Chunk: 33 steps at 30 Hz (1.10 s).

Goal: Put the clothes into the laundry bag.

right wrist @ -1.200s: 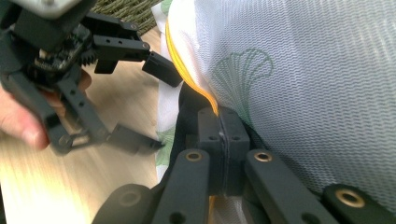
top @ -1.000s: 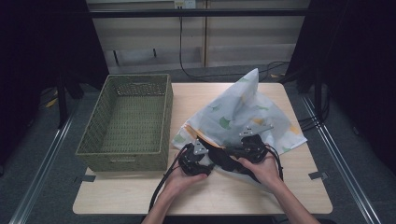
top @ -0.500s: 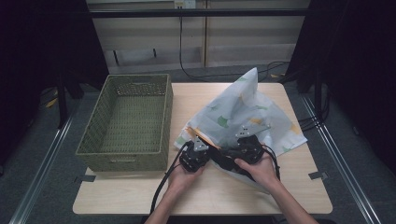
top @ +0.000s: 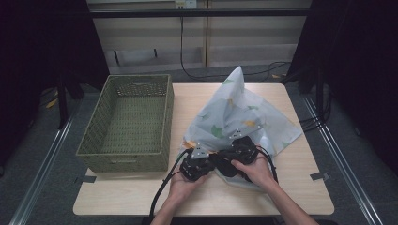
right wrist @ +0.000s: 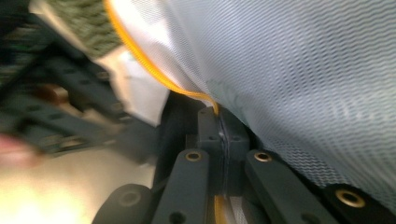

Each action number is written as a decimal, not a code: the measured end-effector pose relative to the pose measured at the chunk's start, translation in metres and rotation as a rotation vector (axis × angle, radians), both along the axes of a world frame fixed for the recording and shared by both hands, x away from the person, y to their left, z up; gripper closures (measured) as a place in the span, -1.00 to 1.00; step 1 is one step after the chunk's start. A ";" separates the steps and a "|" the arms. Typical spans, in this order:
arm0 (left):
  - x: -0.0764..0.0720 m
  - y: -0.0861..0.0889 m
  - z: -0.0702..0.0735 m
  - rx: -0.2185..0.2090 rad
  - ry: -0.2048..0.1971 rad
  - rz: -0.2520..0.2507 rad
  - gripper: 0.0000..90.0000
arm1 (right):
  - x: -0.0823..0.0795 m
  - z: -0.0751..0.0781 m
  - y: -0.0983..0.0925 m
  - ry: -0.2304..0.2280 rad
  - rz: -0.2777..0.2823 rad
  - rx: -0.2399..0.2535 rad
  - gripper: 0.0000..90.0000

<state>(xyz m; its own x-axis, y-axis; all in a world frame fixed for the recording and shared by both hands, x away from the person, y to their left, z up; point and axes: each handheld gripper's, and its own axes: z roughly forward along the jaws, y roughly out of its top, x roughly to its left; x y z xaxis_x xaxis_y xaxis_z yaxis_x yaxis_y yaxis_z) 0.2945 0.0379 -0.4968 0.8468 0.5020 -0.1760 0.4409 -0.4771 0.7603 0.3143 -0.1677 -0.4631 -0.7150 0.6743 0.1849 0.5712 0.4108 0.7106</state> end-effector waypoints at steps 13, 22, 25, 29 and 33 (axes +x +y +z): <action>-0.024 -0.006 0.014 -0.051 -0.030 -0.063 1.00 | 0.041 -0.007 -0.004 -0.039 -0.108 -0.029 1.00; -0.041 -0.004 0.025 -0.089 -0.048 -0.115 1.00 | 0.072 -0.004 -0.006 -0.050 -0.160 -0.037 1.00; -0.045 -0.004 0.026 -0.093 -0.046 -0.134 1.00 | 0.083 -0.004 -0.006 -0.064 -0.179 -0.047 1.00; -0.050 -0.006 0.030 -0.083 -0.046 -0.151 1.00 | 0.102 -0.003 -0.008 -0.077 -0.225 -0.058 1.00; -0.052 -0.007 0.032 -0.095 -0.052 -0.155 1.00 | 0.112 -0.004 -0.013 -0.093 -0.239 -0.050 1.00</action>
<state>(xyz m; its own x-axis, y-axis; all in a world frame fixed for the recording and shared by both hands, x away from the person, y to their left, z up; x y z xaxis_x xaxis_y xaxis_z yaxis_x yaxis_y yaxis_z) 0.2428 0.0312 -0.4651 0.9220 0.3477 -0.1705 0.3266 -0.4615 0.8249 0.4260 -0.1807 -0.4668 -0.5468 0.8326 0.0880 0.5890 0.3079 0.7472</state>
